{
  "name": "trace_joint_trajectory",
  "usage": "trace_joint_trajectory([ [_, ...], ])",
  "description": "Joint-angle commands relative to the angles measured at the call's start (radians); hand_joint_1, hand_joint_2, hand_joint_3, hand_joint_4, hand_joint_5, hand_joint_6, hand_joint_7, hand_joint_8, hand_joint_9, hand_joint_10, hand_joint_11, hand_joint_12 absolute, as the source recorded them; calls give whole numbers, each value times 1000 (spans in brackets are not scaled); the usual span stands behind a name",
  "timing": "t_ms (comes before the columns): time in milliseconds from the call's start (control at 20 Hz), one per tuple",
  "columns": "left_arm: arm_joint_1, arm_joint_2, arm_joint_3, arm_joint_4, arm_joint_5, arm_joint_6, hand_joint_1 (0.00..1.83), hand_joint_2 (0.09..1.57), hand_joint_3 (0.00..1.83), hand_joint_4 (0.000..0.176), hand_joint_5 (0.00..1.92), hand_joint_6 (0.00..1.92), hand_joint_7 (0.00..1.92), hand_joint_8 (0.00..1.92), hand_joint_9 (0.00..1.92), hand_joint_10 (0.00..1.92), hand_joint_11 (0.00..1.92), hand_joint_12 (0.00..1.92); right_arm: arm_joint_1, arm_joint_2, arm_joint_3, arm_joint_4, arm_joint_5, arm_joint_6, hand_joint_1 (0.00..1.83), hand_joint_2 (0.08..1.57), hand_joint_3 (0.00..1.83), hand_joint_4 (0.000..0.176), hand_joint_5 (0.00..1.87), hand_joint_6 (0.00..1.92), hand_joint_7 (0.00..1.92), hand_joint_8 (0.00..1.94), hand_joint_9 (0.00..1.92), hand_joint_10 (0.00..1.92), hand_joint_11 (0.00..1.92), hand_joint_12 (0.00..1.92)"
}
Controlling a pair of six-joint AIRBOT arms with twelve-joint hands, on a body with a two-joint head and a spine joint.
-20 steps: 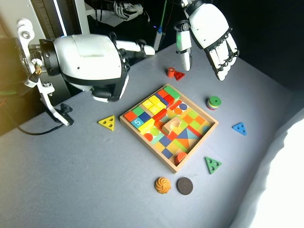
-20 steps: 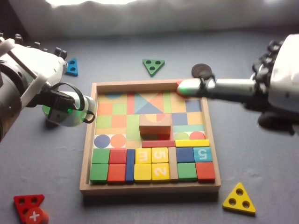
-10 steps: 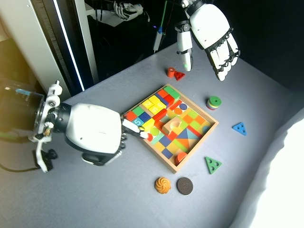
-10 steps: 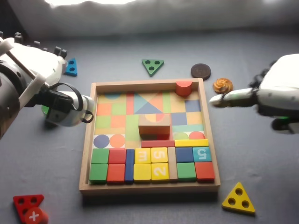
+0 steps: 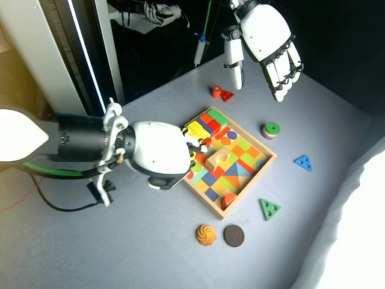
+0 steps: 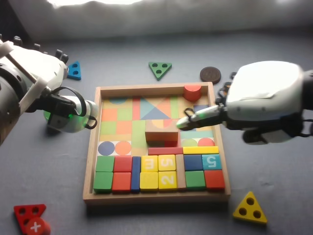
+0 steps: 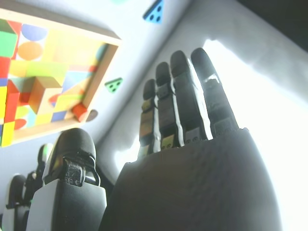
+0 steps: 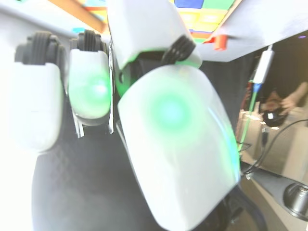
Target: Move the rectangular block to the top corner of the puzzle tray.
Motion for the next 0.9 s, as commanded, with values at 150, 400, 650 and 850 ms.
trace_joint_trajectory([
  [150,-6,11,-3,92,-17,5,0,1317,1,0,227,1,364,2,379,1,80,619,24,-77,78,-36,59,29,1768,1141,0,0,336,12,1407,1941,1584,1921,1702,1921],
  [400,-7,11,-4,89,-17,5,0,1322,2,0,195,4,338,5,359,5,76,608,34,-157,164,-70,33,48,1756,1146,0,0,317,6,1411,1941,1583,1921,1709,1921],
  [650,-7,11,-4,88,-17,5,0,1314,0,0,209,7,350,8,366,7,74,608,60,-187,195,-101,16,84,1789,1148,0,0,320,9,1396,1941,1572,1921,1708,1921],
  [850,-7,11,-4,88,-17,5,0,1316,0,0,225,10,363,9,378,8,86,604,72,-201,201,-205,4,164,1787,1147,0,0,329,2,1404,1941,1568,1921,1686,1921],
])
